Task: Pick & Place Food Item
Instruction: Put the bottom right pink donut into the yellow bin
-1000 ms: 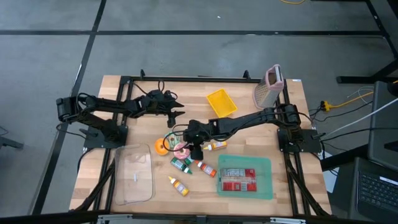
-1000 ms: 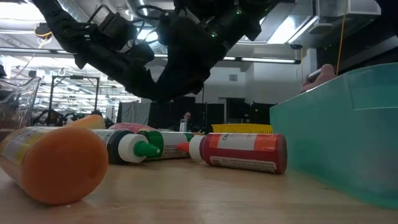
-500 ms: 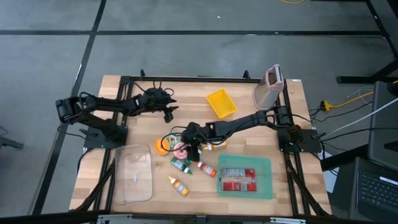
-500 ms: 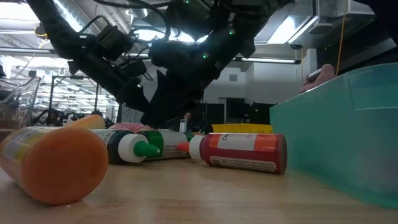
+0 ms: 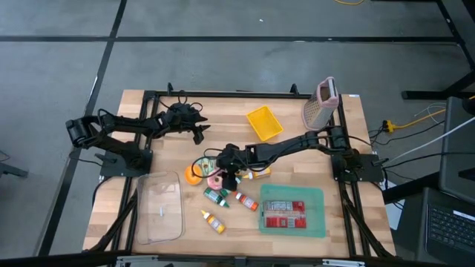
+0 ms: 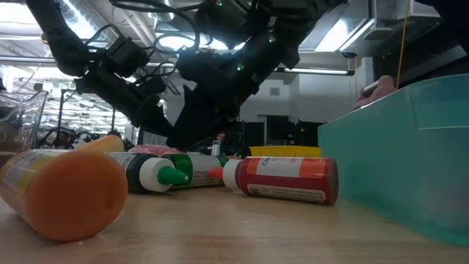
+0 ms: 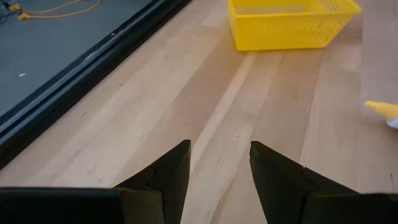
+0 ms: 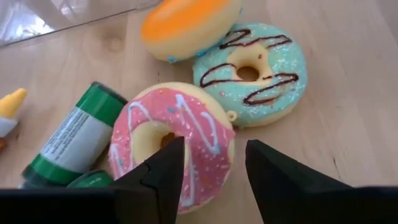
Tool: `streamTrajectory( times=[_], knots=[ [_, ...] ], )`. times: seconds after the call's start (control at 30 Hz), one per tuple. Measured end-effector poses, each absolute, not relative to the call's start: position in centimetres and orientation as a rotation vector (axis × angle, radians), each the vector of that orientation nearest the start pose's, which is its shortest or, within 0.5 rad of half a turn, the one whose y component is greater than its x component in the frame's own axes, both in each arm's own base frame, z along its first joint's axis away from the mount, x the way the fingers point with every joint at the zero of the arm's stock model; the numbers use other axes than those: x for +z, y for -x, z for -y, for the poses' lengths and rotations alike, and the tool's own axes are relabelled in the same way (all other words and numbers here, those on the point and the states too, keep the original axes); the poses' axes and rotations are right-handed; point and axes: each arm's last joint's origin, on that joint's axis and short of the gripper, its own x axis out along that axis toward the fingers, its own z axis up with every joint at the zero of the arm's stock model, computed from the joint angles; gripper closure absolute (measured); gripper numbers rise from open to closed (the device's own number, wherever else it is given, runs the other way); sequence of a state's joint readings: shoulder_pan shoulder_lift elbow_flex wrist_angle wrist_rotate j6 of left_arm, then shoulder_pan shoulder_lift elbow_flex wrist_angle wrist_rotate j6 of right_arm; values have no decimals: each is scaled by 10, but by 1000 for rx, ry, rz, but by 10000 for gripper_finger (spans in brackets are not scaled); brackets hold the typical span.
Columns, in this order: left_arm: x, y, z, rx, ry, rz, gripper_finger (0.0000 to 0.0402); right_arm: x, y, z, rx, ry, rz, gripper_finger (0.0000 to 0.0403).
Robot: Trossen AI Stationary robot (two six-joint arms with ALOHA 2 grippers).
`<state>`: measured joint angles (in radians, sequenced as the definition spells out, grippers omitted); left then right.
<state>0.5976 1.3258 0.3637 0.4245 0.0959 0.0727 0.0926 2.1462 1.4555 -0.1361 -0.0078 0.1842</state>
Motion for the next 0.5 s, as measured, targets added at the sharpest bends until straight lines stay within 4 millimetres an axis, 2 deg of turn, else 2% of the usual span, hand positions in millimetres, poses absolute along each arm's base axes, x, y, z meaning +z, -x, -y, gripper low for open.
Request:
streamTrajectory(
  times=[0.5],
  knots=[
    [144, -191, -126, 448, 127, -516, 240, 137, -455, -42, 14, -167, -848, 235]
  ],
)
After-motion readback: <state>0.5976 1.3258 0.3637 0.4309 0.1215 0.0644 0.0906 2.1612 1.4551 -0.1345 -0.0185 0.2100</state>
